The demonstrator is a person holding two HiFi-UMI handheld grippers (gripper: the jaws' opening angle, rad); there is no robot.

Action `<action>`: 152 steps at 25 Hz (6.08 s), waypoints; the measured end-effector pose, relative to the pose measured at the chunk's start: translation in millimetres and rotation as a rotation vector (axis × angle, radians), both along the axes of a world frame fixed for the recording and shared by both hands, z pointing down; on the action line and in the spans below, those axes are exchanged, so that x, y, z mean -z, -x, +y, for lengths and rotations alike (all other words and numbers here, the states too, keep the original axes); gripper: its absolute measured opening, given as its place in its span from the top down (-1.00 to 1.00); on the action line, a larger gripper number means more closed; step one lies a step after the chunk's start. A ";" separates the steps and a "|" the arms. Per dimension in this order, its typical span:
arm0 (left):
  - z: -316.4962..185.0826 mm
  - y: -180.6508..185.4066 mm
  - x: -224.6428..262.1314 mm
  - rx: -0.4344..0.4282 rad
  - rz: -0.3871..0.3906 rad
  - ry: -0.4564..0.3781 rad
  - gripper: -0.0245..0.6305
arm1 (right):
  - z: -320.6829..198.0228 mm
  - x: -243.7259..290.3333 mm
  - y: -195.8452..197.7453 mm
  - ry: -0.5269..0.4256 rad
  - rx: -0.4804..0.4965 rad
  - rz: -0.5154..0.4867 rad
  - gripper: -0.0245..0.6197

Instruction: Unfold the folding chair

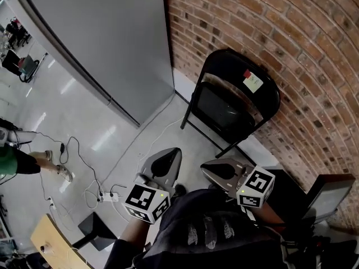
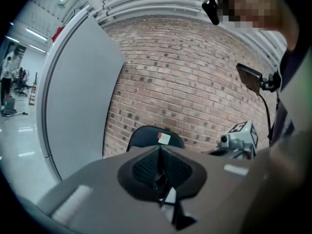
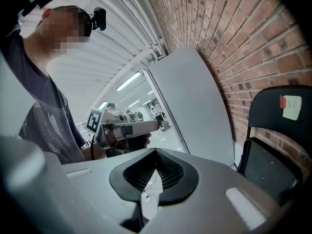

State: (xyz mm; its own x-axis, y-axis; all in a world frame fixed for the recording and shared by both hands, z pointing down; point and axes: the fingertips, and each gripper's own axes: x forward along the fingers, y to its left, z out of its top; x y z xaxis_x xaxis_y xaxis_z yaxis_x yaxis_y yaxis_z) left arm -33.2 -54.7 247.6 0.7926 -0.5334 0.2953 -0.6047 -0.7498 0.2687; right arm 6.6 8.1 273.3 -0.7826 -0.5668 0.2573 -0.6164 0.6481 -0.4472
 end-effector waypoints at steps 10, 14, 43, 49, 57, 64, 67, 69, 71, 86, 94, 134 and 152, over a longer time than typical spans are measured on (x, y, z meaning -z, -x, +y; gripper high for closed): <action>-20.5 -75.2 13.5 0.039 -0.096 -0.005 0.92 | -23.7 -12.4 -76.7 0.011 0.023 -0.110 0.92; -16.5 -115.2 12.1 0.005 -0.130 0.002 0.92 | -24.1 -15.5 -115.0 -0.003 -0.006 -0.120 0.92; -78.0 -334.1 -212.0 -0.135 -0.378 0.450 0.43 | -94.8 -162.6 -430.8 0.153 -0.651 0.293 0.16; -106.7 -342.6 -274.0 -0.045 -0.352 0.668 -0.18 | -117.8 -177.4 -428.5 0.138 -0.654 0.332 0.14; -128.6 -356.4 -312.9 0.054 -0.342 0.768 -0.28 | -134.3 -180.6 -426.1 0.107 -0.622 0.382 0.13; -125.0 -346.0 -328.0 0.089 -0.398 0.763 -0.26 | -136.1 -184.5 -428.1 0.081 -0.627 0.416 0.15; -125.6 -339.2 -339.8 0.134 -0.333 0.845 -0.39 | -135.5 -185.2 -430.3 0.076 -0.640 0.427 0.24; -131.3 -342.3 -342.0 0.165 -0.306 0.870 -0.42 | -135.9 -185.2 -431.8 0.073 -0.642 0.436 0.30; -133.4 -349.3 -348.1 0.194 -0.295 0.917 -0.50 | -135.9 -185.4 -432.8 0.072 -0.641 0.443 0.31; -125.5 -365.0 -377.0 0.238 -0.152 1.065 -0.23 | -131.5 -187.5 -432.8 0.053 -0.576 0.469 0.36; -113.7 -341.2 -371.9 0.186 -0.167 1.015 -0.27 | -130.5 -190.7 -430.0 0.059 -0.539 0.463 0.36; -53.4 -241.2 -374.6 0.016 -0.200 0.990 -0.30 | -112.8 -200.7 -399.2 0.214 -0.566 0.489 0.32; -35.9 -214.8 -376.4 -0.022 -0.209 0.940 -0.17 | -110.1 -206.1 -399.2 0.259 -0.569 0.501 0.32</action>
State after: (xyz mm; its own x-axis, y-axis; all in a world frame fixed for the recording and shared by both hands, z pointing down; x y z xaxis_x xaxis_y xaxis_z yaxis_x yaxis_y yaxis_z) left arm 181.6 -90.5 624.1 0.6826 0.0074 0.7308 -0.6969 -0.2944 0.6539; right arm 405.9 -102.0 479.4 -0.1478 -0.7181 0.6800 -0.9886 0.0872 -0.1228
